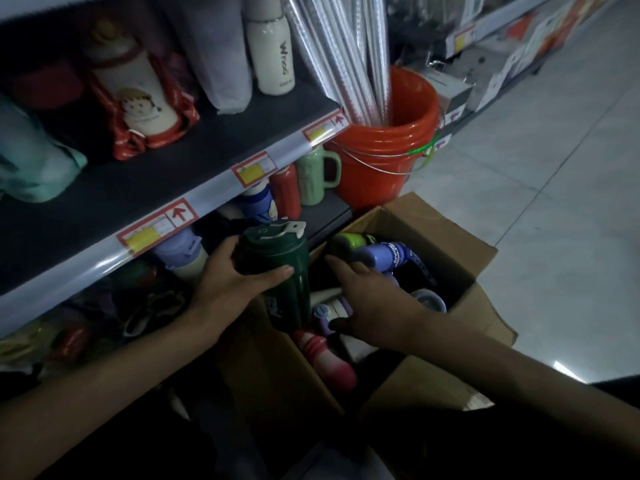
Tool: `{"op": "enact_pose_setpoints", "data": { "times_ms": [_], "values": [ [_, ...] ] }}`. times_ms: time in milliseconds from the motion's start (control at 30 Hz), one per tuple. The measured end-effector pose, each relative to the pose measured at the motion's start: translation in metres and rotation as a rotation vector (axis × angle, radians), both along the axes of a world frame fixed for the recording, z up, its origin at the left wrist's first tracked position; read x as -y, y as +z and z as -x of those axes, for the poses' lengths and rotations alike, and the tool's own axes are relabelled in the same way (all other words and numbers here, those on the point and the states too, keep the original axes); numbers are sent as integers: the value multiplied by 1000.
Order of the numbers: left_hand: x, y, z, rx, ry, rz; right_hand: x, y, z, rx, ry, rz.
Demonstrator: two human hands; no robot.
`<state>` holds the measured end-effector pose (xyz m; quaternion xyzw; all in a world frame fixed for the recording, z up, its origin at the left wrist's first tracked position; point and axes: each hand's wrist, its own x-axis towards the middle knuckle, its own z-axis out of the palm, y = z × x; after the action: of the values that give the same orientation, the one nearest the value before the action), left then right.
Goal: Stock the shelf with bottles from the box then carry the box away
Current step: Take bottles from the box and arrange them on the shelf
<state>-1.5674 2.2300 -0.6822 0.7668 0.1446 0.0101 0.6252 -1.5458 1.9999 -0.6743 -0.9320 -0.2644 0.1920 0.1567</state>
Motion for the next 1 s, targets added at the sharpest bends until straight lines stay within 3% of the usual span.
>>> {"op": "enact_pose_setpoints", "data": {
  "times_ms": [300,433,800,1000],
  "values": [
    [-7,17,16,-38,-9,325,-30,20,5,-370,-237,-463],
    [-5,26,12,-47,-13,423,-43,14,6,-451,-318,-617],
    [-13,23,24,132,-90,352,-63,5,1,-203,-355,-651],
    [-25,21,36,105,-88,304,-81,3,5,-57,-312,-671]
  ]
}}
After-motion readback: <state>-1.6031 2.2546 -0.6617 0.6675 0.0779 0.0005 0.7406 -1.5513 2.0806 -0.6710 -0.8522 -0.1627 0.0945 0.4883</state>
